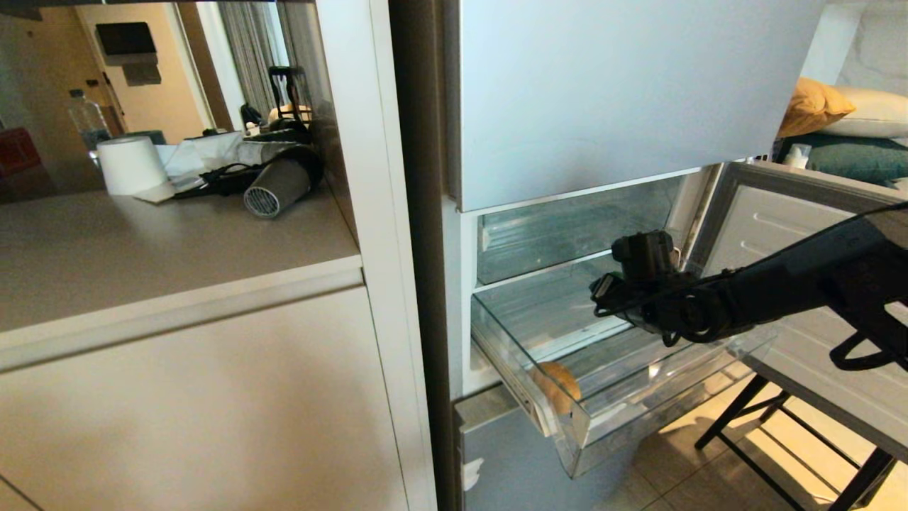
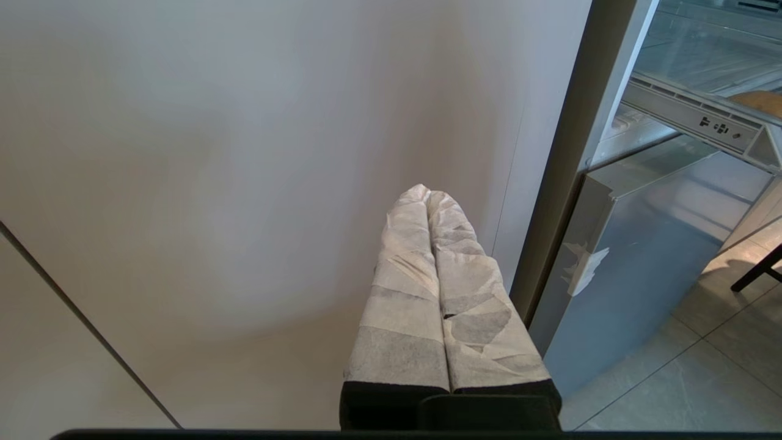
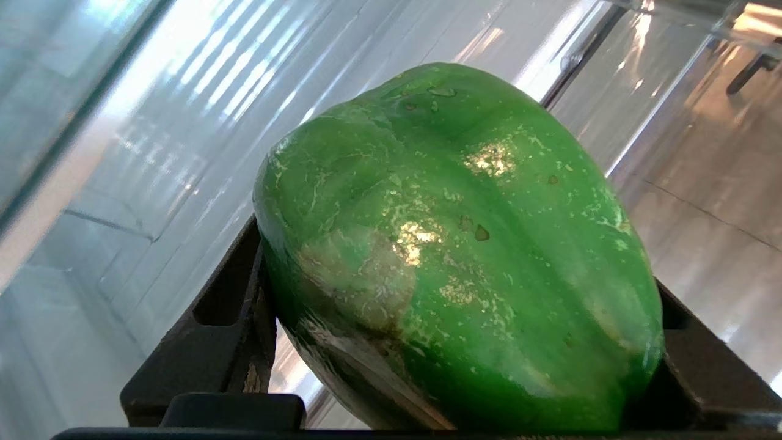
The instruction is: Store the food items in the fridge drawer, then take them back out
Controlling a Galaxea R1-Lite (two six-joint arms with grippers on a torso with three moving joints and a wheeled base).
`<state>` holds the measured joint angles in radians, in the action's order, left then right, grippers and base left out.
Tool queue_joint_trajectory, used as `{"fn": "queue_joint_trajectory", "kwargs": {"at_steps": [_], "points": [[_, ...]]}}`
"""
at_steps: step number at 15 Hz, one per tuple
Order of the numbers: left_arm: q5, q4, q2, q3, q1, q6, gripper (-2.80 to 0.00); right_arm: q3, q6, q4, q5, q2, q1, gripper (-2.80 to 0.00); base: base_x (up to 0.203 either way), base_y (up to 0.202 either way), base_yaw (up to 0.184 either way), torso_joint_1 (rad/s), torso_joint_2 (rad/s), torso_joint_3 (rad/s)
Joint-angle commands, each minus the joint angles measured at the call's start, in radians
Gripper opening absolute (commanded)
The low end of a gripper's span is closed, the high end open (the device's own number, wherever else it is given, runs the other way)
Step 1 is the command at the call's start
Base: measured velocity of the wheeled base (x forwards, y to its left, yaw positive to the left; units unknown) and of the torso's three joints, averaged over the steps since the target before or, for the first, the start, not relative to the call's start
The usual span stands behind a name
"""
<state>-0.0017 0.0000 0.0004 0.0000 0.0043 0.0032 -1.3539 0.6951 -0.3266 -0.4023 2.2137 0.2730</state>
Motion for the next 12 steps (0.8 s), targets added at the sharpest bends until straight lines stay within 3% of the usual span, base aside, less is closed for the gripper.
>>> {"fn": "queue_joint_trajectory", "kwargs": {"at_steps": [1,11,12], "points": [[0.0,0.0,0.0,0.0,0.0,0.0,-2.8,-0.016,0.004,-0.002,-0.003,0.034,0.0,-2.8,0.0,0.0,0.0,0.0,0.0,0.0],[0.0,0.0,0.0,0.0,0.0,0.0,-2.8,-0.024,0.006,-0.002,-0.004,0.083,0.002,-2.8,0.0,0.0,0.0,0.0,0.0,0.0],[0.0,0.0,0.0,0.0,0.0,0.0,-2.8,-0.022,0.004,-0.002,-0.003,0.083,0.002,0.0,0.0,0.0,0.0,0.0,0.0,0.0]]}}
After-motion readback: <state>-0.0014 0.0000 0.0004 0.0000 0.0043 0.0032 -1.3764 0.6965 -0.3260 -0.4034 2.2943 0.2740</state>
